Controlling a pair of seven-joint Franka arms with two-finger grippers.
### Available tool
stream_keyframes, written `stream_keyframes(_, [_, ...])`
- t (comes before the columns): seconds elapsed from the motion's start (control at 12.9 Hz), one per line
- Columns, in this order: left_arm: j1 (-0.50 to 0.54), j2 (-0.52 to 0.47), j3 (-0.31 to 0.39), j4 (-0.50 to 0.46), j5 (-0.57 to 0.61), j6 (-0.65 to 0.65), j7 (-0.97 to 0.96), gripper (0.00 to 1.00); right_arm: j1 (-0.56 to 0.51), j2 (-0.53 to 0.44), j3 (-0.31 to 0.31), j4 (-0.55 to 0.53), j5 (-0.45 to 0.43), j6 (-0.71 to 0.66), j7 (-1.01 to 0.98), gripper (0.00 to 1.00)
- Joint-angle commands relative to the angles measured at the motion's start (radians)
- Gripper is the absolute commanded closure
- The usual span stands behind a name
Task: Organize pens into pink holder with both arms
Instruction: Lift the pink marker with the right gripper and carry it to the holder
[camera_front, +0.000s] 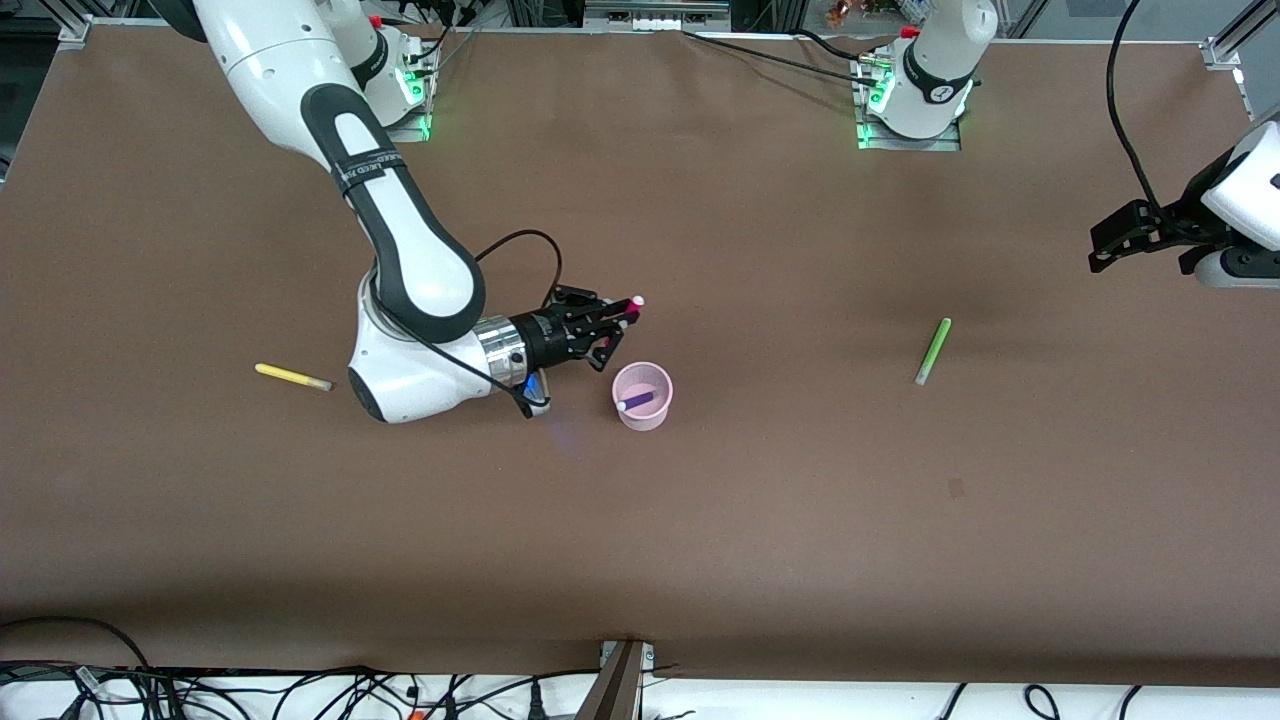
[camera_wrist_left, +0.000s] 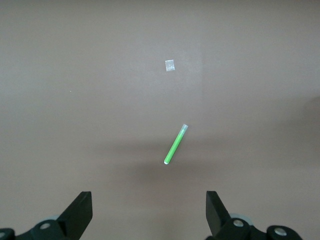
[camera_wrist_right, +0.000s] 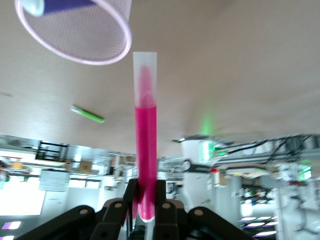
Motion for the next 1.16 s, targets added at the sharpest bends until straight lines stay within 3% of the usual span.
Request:
stream_keyframes(0.0, [-0.002,0.002,0.007,0.006,-0.019,0.004,0.002,0.00,0.024,0.001,0.002,0.003,0.063,0.066,0.073,1.00])
stream_keyframes(0.23, [-0.002,0.002,0.007,0.006,-0.019,0.004,0.002,0.00,0.048,0.013,0.003,0.004,0.074,0.132,0.080,1.00])
stream_keyframes(0.62, [-0.002,0.001,0.007,0.006,-0.019,0.001,0.004,0.00,0.056,0.121,0.026,0.154,0.076,0.172,0.127,1.00])
stream_keyframes(1.09, [-0.002,0.001,0.007,0.006,-0.019,0.001,0.002,0.00,0.054,0.171,0.051,0.199,0.074,0.232,0.123,1.00])
